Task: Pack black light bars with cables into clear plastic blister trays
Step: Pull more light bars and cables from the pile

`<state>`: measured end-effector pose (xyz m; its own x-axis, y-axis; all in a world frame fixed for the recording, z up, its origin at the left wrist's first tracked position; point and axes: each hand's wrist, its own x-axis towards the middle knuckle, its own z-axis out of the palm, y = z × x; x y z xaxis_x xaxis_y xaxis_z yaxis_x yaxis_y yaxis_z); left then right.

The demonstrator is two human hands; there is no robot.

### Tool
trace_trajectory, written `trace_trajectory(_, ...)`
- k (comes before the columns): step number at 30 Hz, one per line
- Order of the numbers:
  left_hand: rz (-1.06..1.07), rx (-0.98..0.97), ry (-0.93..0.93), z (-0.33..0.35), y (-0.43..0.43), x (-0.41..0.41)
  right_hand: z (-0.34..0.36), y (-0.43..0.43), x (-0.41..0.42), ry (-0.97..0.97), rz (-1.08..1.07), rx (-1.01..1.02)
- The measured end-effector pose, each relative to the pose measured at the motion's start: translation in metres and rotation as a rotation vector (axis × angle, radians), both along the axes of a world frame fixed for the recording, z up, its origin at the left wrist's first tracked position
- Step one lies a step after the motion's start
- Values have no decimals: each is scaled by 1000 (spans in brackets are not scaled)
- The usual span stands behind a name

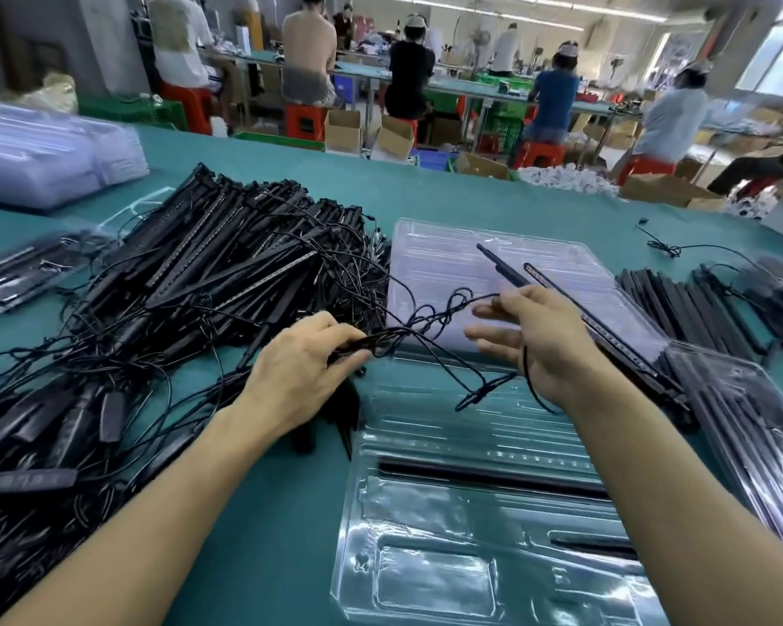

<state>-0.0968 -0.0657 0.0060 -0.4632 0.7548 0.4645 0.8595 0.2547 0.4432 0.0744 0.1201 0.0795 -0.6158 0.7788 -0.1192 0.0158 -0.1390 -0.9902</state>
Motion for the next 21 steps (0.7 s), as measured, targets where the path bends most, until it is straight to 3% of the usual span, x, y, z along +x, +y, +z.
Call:
trace_trajectory(3, -9, 86, -12, 4, 0, -5, -13, 13, 0, -246, -15, 178)
trace_trajectory(8, 8, 107, 71, 9, 4, -2, -14, 17, 7, -230, 108, 154)
trace_trajectory(12, -56, 103, 16, 10, 8, -2, -17, 11, 8, -233, 255, 219)
trace_trajectory(15, -121, 6, -66, 8, 11, -3, -21, 7, 5, -187, 323, 185)
trace_trajectory(17, -154, -65, -26, 5, 13, -2, -25, 7, 4, -191, 339, 182)
trace_trajectory(21, -190, -5, -44, 2, 13, 0, -38, 9, 4, -413, 381, 445)
